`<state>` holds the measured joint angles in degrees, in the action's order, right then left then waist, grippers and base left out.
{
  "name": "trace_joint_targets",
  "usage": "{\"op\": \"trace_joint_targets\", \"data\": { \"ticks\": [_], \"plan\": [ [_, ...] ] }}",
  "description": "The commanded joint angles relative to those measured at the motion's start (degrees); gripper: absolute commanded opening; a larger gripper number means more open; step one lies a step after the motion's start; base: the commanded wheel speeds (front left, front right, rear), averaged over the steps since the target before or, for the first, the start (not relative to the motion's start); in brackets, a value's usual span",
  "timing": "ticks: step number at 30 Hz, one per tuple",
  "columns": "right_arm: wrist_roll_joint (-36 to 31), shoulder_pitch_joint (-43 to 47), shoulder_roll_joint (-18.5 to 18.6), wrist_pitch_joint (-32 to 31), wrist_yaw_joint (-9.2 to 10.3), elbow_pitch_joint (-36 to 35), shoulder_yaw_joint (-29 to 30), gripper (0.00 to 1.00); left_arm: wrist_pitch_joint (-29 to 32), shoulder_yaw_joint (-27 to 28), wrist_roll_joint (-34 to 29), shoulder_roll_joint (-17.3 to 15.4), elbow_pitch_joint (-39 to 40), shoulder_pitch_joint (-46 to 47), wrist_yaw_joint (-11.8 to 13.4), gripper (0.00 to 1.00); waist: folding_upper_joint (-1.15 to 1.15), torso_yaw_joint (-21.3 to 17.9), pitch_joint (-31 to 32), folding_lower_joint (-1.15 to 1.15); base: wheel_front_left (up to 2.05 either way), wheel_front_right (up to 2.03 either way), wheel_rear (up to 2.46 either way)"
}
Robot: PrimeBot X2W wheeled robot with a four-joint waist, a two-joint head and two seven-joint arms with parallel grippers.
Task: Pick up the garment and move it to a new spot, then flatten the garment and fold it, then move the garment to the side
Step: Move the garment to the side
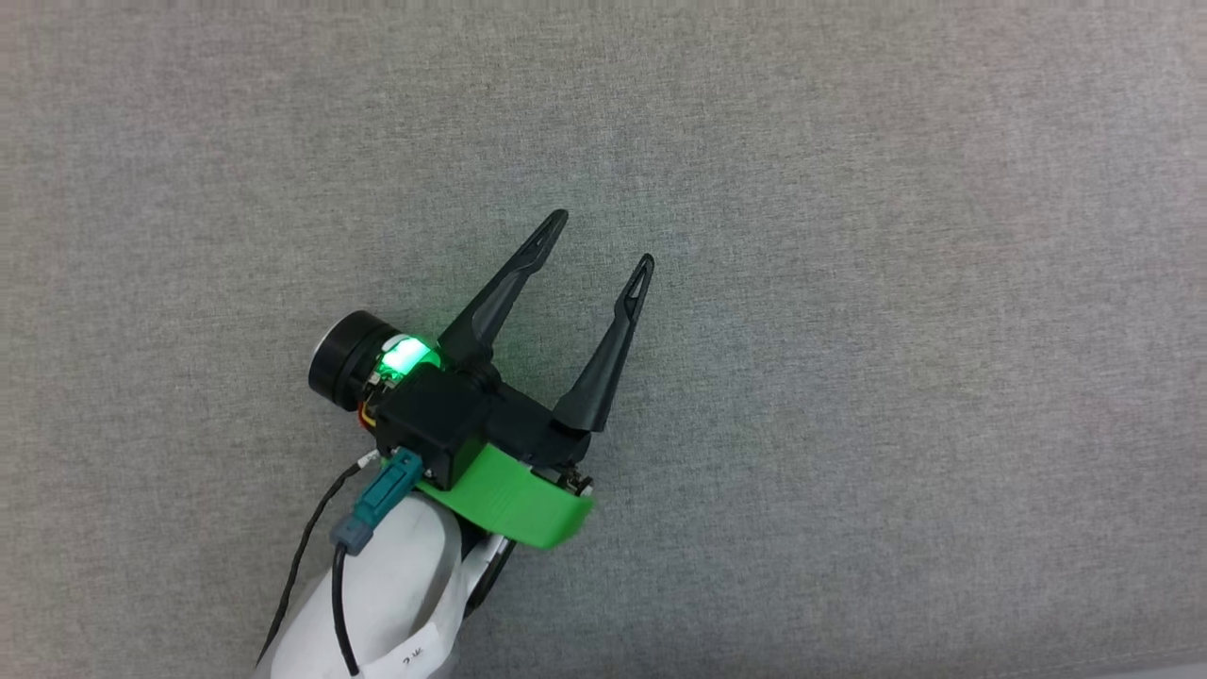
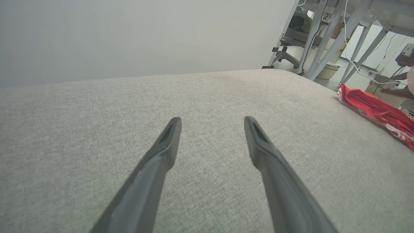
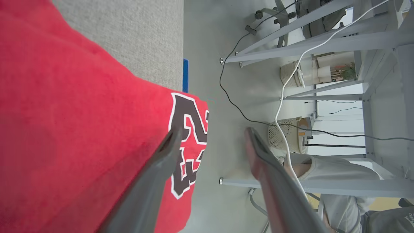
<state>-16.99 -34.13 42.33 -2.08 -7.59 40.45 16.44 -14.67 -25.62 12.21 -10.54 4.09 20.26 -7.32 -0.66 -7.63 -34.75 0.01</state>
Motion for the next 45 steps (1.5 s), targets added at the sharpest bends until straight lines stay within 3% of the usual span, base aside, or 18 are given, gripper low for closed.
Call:
{"op": "trace_joint_targets", "data": {
  "ticks": [1,10,22,26,34,45],
  "plan": [
    [-0.69,-1.52,-0.05,0.81,0.10,-0.35,0.14,1.00,-0.33,0.26,0.13,0.44,-0.45,0.06,-0.10,1.00,0.66,0.14,2.97,-0.01,0.00,0.00,0.00],
    [4.97,-2.59,-4.29,5.20,0.10,-6.19,-2.49,1.00,-0.33,3.82,2.29,3.34,-3.92,-4.26,-0.13,1.00,0.66,1.20,13.43,-0.01,0.00,0.00,0.00],
    [20.73,8.63,-17.21,6.39,0.10,-28.55,-10.24,1.00,-0.33,12.16,2.82,5.29,-6.13,-12.65,-0.07,1.00,0.66,4.38,25.85,-0.01,0.00,0.00,0.00],
    [26.33,14.72,-24.66,6.56,0.10,-35.61,-9.51,1.00,-0.33,13.94,2.60,5.71,-6.97,-14.92,-0.07,1.00,0.66,5.76,28.62,-0.01,0.00,0.00,0.00],
    [26.65,25.48,-34.02,10.42,0.10,-42.44,-12.05,1.00,-0.33,15.92,2.80,6.54,-8.16,-17.92,-0.11,1.00,0.66,7.58,31.52,-0.01,0.00,0.00,0.00],
    [23.38,32.88,-38.28,14.82,0.10,-40.10,-16.32,1.00,-0.33,17.82,0.98,7.25,-9.76,-20.70,-0.14,1.00,0.66,8.00,32.98,-0.01,0.00,0.00,0.00]
  ]
}}
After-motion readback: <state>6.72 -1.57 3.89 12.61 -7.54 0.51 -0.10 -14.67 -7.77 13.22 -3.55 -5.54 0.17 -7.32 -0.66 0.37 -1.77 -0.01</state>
